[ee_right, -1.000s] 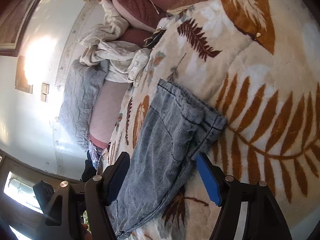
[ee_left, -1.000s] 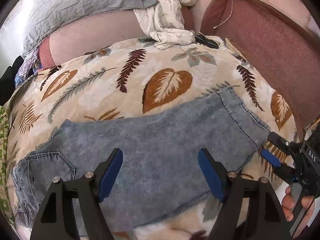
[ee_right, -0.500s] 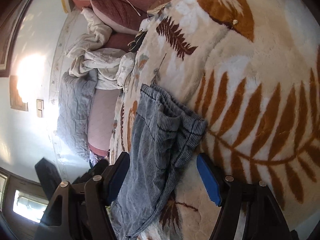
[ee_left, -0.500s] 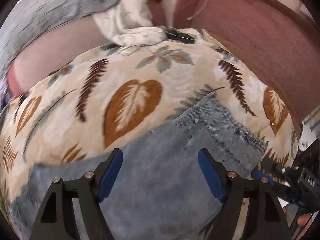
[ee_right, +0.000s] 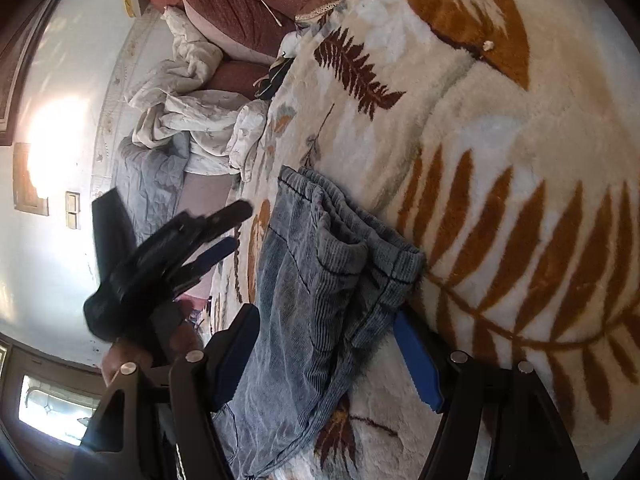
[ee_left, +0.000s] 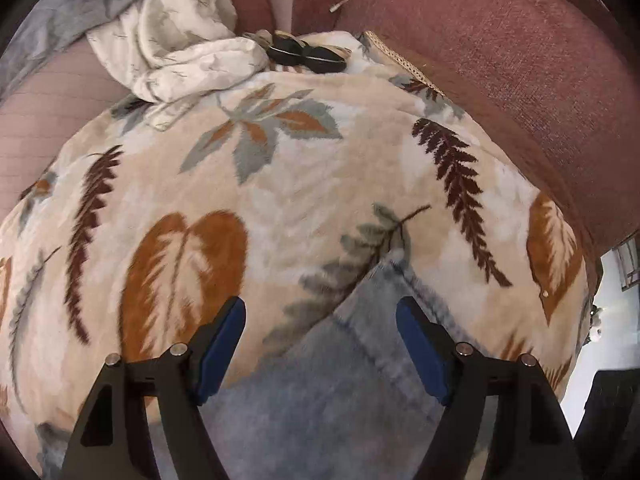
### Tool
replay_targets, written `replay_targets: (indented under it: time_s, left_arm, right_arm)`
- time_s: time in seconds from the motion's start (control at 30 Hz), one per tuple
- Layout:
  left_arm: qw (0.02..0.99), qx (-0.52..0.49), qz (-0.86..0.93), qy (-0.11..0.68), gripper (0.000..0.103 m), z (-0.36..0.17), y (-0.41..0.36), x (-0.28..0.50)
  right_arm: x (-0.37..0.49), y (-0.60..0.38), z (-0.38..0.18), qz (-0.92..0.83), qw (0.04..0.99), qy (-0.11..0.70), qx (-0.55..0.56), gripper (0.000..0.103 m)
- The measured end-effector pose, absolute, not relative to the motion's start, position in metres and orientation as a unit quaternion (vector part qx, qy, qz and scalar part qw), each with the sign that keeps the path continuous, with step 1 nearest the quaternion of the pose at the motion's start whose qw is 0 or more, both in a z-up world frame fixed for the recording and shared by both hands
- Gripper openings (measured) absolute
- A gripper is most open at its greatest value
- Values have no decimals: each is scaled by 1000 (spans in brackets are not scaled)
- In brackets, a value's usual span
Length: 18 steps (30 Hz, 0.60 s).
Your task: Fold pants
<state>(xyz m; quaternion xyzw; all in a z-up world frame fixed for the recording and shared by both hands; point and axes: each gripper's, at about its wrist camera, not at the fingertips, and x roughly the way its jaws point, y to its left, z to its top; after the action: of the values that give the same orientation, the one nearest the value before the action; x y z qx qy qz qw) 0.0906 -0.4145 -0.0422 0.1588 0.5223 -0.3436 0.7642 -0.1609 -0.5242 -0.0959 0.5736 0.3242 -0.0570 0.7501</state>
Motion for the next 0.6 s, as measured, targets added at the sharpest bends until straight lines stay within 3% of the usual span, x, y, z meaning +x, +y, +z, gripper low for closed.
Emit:
replay_targets:
  time_s: [0.6]
  left_arm:
    - [690,201,-474,510,78,-78,-452,78]
  right_arm:
    - [-142,-525,-93,-61,767,335,544,72]
